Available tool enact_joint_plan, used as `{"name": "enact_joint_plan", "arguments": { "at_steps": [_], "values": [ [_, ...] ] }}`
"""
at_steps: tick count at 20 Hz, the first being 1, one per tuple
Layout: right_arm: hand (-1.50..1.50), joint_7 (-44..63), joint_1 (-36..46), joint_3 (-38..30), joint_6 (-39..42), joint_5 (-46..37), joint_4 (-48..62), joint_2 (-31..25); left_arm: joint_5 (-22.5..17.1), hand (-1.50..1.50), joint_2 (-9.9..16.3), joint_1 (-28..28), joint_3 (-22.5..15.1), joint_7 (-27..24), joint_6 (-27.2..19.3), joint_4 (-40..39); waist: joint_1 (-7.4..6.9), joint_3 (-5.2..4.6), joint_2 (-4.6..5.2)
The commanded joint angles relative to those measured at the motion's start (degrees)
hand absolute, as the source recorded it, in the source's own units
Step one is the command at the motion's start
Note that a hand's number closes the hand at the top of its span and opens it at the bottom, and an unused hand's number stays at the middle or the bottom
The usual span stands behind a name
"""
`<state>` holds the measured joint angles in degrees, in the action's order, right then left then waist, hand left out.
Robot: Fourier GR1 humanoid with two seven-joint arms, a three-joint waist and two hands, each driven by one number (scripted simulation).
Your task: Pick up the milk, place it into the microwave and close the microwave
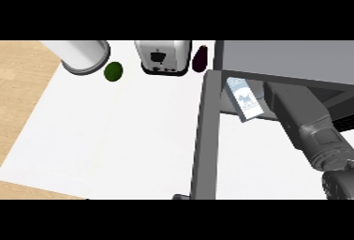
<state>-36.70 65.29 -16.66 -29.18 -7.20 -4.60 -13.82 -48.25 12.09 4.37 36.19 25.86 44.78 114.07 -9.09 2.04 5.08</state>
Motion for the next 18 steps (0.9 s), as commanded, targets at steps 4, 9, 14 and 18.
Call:
{"name": "enact_joint_plan", "arguments": {
  "at_steps": [4,9,14,18],
  "values": [
    [-1.50,2.5,2.7,2.6,2.0,-2.6,0.8,-1.2,5.1,-1.50,-6.1,2.7,-2.6,-1.3,2.6,1.6,2.44,-1.95,-2.62],
    [-1.50,-0.9,-1.5,1.0,7.8,-0.7,-0.2,-1.6,3.0,-1.50,-7.5,4.6,-4.8,-2.1,6.0,1.3,3.87,-1.87,-3.05],
    [-1.50,-3.3,-3.6,-0.7,19.9,1.7,-1.3,0.6,4.9,-1.50,-10.4,7.9,-9.0,-3.6,12.8,-0.3,5.94,-1.94,-3.91],
    [-1.50,-7.6,-7.8,-2.2,24.9,3.7,-2.3,4.6,8.9,-1.50,-9.7,6.2,-12.3,-2.3,15.0,-3.9,7.63,-1.98,-4.20]
  ]
}}
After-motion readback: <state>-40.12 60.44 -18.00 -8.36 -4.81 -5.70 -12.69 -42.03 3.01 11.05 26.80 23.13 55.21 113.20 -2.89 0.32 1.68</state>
